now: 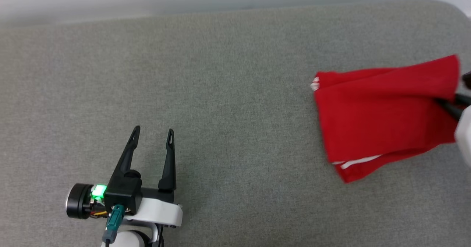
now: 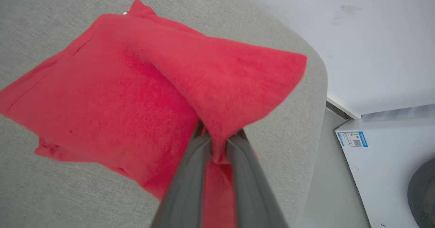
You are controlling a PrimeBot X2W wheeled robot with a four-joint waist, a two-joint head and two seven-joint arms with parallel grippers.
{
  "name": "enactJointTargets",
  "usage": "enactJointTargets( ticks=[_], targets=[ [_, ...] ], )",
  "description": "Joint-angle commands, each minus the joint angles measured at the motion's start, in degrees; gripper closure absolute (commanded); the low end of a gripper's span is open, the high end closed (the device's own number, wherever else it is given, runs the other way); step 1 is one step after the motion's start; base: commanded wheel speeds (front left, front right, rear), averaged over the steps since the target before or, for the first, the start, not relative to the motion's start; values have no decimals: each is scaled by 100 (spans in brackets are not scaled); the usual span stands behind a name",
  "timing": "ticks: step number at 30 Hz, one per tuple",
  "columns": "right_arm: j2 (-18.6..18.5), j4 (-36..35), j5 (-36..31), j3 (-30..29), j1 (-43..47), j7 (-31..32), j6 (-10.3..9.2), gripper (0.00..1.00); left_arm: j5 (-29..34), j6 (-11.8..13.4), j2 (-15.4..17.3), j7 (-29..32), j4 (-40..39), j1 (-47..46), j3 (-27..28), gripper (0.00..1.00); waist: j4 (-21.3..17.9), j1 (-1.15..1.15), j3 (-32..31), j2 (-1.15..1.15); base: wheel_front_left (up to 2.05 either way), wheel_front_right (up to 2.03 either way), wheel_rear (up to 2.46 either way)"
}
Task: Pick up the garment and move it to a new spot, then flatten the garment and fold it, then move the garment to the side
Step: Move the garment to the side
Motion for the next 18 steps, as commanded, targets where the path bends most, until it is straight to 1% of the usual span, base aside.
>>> enactJointTargets(
  ticks=[1,6,7,11,15,18],
  targets=[
    [-193,141,-76,-172,-162,-36,-9,100,53,-18,12,-25,-89,-168,-27,0,4,0,319,0,0,0,0],
    [-467,551,-257,-493,-302,30,-9,100,91,6,37,-21,-220,-375,-81,0,18,0,724,0,0,0,0],
    [-536,862,-273,-716,-364,49,-9,100,100,3,38,-21,-280,-504,-124,0,46,0,908,0,0,0,0],
    [-652,1170,-342,-917,-452,11,-10,100,104,-13,53,-21,-317,-624,-155,0,100,0,1056,0,0,0,0],
    [-869,1678,-448,-1188,-572,-74,-10,100,117,-25,65,-21,-395,-769,-225,0,209,0,1224,0,0,0,0],
    [-948,2013,-604,-1355,-663,-148,-9,100,128,-16,74,-21,-449,-840,-272,0,284,0,1327,0,0,0,0]
  ],
)
